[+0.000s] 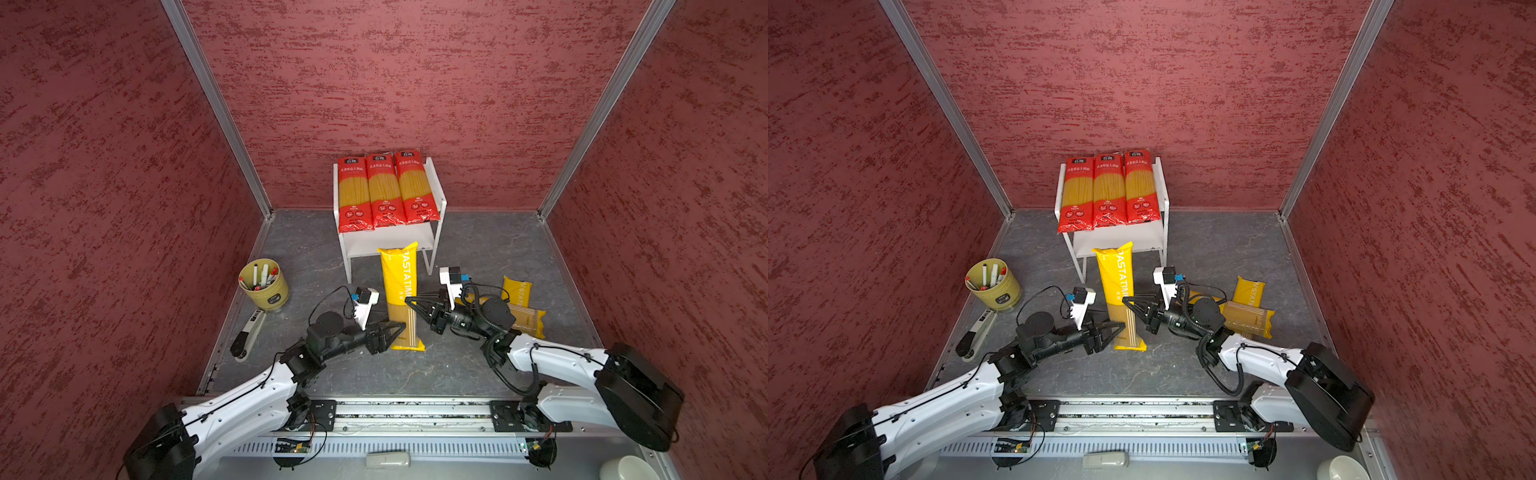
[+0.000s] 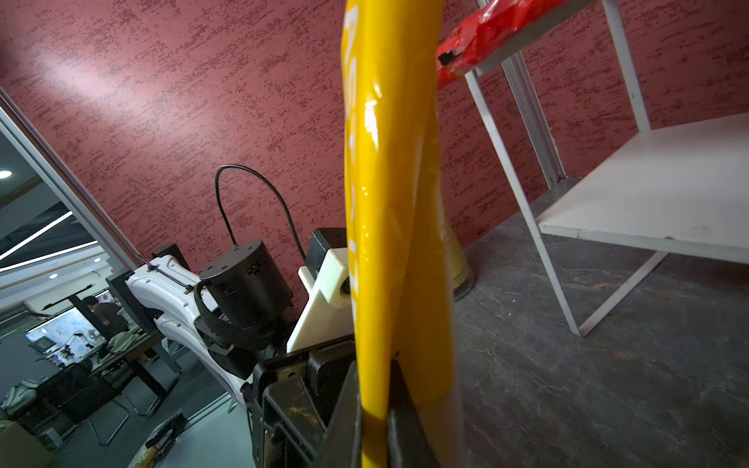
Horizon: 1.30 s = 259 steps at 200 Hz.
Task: Place and organize the pasta boxes and bags onto the shelf
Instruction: 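Tilt the upright yellow bag toward the shelf's lower tier with both grippers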
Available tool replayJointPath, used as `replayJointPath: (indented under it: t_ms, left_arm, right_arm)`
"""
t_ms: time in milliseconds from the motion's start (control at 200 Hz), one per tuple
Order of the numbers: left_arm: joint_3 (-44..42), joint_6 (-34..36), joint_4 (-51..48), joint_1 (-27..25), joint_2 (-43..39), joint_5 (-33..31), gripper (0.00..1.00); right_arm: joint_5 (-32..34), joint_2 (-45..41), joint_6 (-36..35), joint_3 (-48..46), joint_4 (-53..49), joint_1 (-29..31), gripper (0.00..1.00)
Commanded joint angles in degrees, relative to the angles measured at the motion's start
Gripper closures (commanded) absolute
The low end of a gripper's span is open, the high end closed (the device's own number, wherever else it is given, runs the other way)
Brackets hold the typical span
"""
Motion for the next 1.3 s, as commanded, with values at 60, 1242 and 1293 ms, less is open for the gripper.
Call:
replayJointPath:
  t_ms: [60,1242,1293]
  left_arm:
    - [-0.1,1.24,4.27,-0.18,0.3,1.38,0.4]
    - [-6.31,-2.35,4.85,-4.75,-3.79,-5.17,0.93]
    - [-6.3,-2.67,4.78,-4.75,-3.54,-5.21,0.93]
  right_arm:
    - [-3.25,-0.89,1.52,3.64,12.54,0.04,1.0]
    - [6.76,10.23,6.95,-0.17,16.57,0.8,1.0]
    - [7.25,11.0,7.46,0.03,16.78,0.8,0.98]
